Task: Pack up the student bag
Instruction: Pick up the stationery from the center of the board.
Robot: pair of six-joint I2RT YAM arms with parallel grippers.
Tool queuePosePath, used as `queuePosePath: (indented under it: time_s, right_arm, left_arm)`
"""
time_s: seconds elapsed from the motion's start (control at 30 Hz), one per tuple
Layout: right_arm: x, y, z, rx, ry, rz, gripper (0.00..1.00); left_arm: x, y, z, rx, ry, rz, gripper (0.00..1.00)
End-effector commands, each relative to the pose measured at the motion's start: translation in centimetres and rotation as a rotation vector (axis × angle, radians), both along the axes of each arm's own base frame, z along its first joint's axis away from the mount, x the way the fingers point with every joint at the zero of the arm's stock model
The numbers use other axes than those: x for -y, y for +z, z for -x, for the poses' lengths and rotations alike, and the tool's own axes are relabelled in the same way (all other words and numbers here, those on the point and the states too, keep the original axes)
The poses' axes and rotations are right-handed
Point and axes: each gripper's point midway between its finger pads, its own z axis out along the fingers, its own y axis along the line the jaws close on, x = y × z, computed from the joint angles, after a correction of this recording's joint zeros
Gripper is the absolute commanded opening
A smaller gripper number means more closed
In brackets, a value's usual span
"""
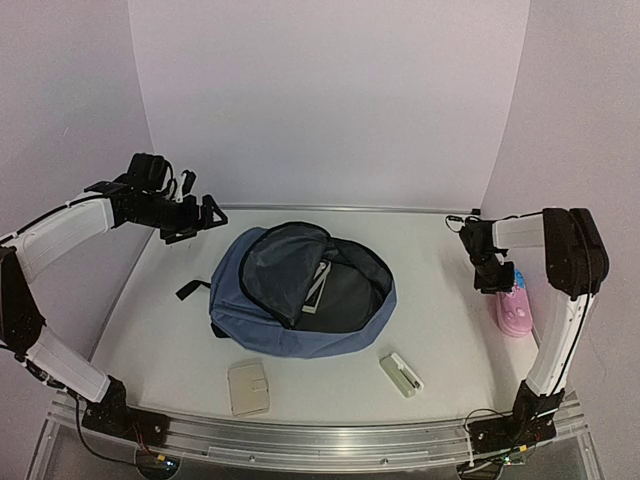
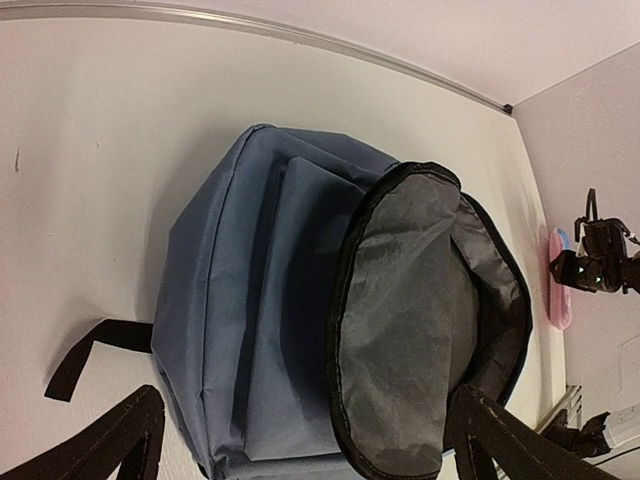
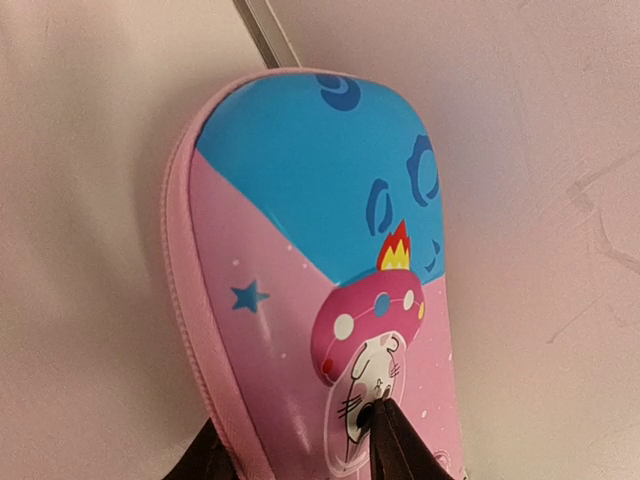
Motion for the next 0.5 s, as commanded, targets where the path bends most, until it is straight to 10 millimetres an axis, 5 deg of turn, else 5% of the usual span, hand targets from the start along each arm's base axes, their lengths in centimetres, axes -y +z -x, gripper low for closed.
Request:
queuePosePath:
  time_s: [0.0, 0.1, 0.47]
  right_arm:
    - [0.0, 1.6, -0.1, 0.071, -0.018, -0.038, 0.08]
    - [-0.1, 3.3, 0.0, 0.117, -0.017, -0.051, 0.00]
    - [-4.5, 12.2, -0.6, 0.397, 0.142, -0.337, 0.00]
  left_arm:
    - [0.4, 0.3, -0.4, 0.026, -0.026, 0.011, 1.00]
    - [0.4, 0.4, -0.3, 0.029, -0.029, 0.014, 1.00]
    - [2.2, 1.6, 0.9, 0.013, -0.088, 0.143, 0.99]
